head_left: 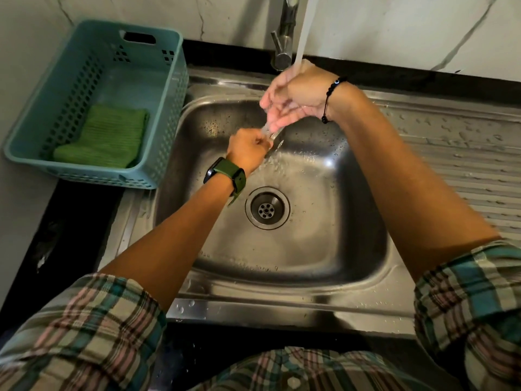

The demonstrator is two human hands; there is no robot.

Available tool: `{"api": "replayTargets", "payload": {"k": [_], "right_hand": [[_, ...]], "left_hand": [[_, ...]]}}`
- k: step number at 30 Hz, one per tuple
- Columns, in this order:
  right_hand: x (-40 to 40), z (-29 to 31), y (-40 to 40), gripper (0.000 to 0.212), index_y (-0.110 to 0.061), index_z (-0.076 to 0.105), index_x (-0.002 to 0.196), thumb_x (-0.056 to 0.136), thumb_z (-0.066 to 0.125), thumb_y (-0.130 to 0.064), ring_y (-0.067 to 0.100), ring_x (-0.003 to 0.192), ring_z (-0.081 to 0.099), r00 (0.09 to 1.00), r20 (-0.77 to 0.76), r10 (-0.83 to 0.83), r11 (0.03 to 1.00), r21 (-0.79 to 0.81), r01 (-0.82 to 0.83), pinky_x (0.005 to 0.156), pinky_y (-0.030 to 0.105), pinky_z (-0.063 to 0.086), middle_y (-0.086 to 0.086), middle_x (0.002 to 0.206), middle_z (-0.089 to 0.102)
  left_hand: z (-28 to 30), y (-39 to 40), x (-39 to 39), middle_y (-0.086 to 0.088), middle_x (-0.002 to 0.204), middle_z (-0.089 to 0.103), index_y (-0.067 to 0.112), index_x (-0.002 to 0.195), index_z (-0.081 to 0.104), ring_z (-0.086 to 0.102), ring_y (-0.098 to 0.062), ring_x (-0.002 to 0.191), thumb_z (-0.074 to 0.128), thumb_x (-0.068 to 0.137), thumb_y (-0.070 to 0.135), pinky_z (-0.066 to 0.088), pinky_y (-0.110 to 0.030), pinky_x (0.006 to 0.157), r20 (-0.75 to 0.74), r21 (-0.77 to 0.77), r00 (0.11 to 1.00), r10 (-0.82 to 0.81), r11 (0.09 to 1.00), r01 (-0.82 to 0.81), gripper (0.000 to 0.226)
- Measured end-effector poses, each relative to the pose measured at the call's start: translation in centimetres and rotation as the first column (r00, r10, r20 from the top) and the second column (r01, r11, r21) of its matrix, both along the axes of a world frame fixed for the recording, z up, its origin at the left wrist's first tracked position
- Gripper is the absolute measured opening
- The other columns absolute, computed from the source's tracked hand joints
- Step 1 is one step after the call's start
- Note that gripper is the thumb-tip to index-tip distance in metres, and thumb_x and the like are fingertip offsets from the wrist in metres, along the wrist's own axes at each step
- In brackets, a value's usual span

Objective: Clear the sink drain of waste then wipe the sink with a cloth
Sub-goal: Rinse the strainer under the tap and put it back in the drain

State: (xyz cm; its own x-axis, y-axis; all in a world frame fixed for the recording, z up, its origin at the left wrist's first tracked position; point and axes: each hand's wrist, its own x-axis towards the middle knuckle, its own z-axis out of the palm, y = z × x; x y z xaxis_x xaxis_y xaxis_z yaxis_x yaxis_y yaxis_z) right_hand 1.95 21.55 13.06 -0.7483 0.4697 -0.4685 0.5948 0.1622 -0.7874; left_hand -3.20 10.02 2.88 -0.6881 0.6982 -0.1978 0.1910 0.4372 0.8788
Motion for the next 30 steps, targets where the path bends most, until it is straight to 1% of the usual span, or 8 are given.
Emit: {"api": "replayTargets", "payload": {"k": [6, 8, 11, 15, 19, 24, 27, 30], "right_hand": [[0.0, -1.2, 0.0, 0.022, 0.004, 0.063, 0.103, 0.094, 0.046, -0.006, 0.021, 0.073, 0.069, 0.998, -0.063, -0.007, 1.000, -0.022, 0.005, 0.072, 0.032, 0.058, 0.012, 0.074, 0.066], [-0.1, -2.0, 0.0, 0.020, 0.003, 0.066, 0.100, 0.088, 0.051, -0.002, 0.012, 0.071, 0.068, 0.998, -0.045, -0.046, 0.988, 0.142, 0.052, 0.063, 0.019, 0.055, 0.007, 0.075, 0.067], [-0.1, -4.5, 0.3, 0.022, -0.004, 0.067, 0.103, 0.086, 0.060, -0.017, 0.020, 0.098, 0.064, 0.993, 0.113, -0.038, 0.876, 0.481, -0.021, 0.085, 0.026, 0.053, 0.009, 0.102, 0.068], [1.0, -8.4, 0.3, 0.016, 0.001, 0.062, 0.098, 0.088, 0.058, -0.010, 0.025, 0.063, 0.065, 0.963, 0.206, -0.177, 0.941, 0.322, 0.104, 0.057, 0.035, 0.058, 0.019, 0.087, 0.067], [1.7, -11.9, 0.0, 0.017, -0.001, 0.064, 0.083, 0.087, 0.048, 0.002, 0.028, 0.060, 0.064, 0.950, 0.214, -0.227, 0.930, 0.338, 0.146, 0.050, 0.034, 0.057, 0.021, 0.078, 0.067], [3.5, -15.9, -2.2, 0.028, -0.019, 0.045, 0.061, 0.084, 0.056, -0.007, 0.030, 0.088, 0.064, 0.932, 0.337, -0.137, 0.907, 0.420, -0.018, 0.058, 0.028, 0.053, 0.013, 0.088, 0.061], [4.2, -17.7, -3.7, 0.001, -0.010, 0.061, 0.082, 0.083, 0.061, -0.009, 0.031, 0.098, 0.063, 0.930, 0.359, -0.081, 0.886, 0.454, -0.098, 0.083, 0.038, 0.054, 0.014, 0.096, 0.065], [4.4, -19.4, -4.8, 0.023, -0.006, 0.063, 0.107, 0.084, 0.061, -0.009, 0.033, 0.103, 0.059, 0.928, 0.367, -0.067, 0.857, 0.497, -0.135, 0.088, 0.036, 0.049, 0.018, 0.110, 0.062]], "left_hand": [[0.5, 0.5, -0.1, -0.014, 0.099, 0.066, 0.004, 0.097, 0.067, 0.062, -0.028, 0.095, 0.057, 0.087, 0.005, 0.052, -0.041, 0.088, 0.269, 0.070, 0.963, -0.017, 0.998, -0.002, 0.014], [0.4, 0.4, -0.3, -0.012, 0.103, 0.068, 0.003, 0.099, 0.068, 0.062, -0.022, 0.096, 0.057, 0.087, 0.006, 0.049, -0.033, 0.092, 0.104, 0.048, 0.991, -0.082, 0.996, 0.078, 0.016], [0.2, 0.0, -0.4, -0.012, 0.101, 0.070, 0.009, 0.103, 0.068, 0.063, -0.023, 0.093, 0.051, 0.090, 0.011, 0.048, -0.027, 0.085, -0.327, -0.135, 0.917, -0.227, 0.972, 0.192, 0.022], [-0.7, -0.5, 0.5, -0.016, 0.101, 0.068, 0.015, 0.110, 0.062, 0.062, -0.036, 0.094, 0.043, 0.090, 0.012, 0.051, -0.040, 0.080, -0.502, -0.321, 0.801, -0.327, 0.930, 0.178, 0.028], [-1.6, -1.1, 1.2, -0.016, 0.113, 0.065, 0.010, 0.112, 0.063, 0.059, -0.032, 0.103, 0.047, 0.091, 0.013, 0.049, -0.038, 0.087, -0.370, -0.395, 0.781, -0.503, 0.846, 0.358, 0.027], [-1.7, -2.0, 0.2, -0.012, 0.119, 0.065, 0.008, 0.112, 0.064, 0.058, -0.026, 0.111, 0.047, 0.091, 0.010, 0.046, -0.034, 0.095, -0.277, -0.317, 0.897, -0.345, 0.914, 0.254, 0.027], [-1.8, -2.6, -0.5, -0.008, 0.119, 0.065, 0.010, 0.110, 0.065, 0.058, -0.023, 0.111, 0.047, 0.090, 0.006, 0.046, -0.030, 0.096, -0.234, -0.293, 0.941, -0.246, 0.940, 0.173, 0.028], [-2.0, -3.0, -0.8, -0.009, 0.118, 0.065, 0.011, 0.110, 0.065, 0.059, -0.024, 0.109, 0.046, 0.090, 0.004, 0.048, -0.032, 0.095, -0.191, -0.294, 0.960, -0.202, 0.945, 0.141, 0.029]]}}
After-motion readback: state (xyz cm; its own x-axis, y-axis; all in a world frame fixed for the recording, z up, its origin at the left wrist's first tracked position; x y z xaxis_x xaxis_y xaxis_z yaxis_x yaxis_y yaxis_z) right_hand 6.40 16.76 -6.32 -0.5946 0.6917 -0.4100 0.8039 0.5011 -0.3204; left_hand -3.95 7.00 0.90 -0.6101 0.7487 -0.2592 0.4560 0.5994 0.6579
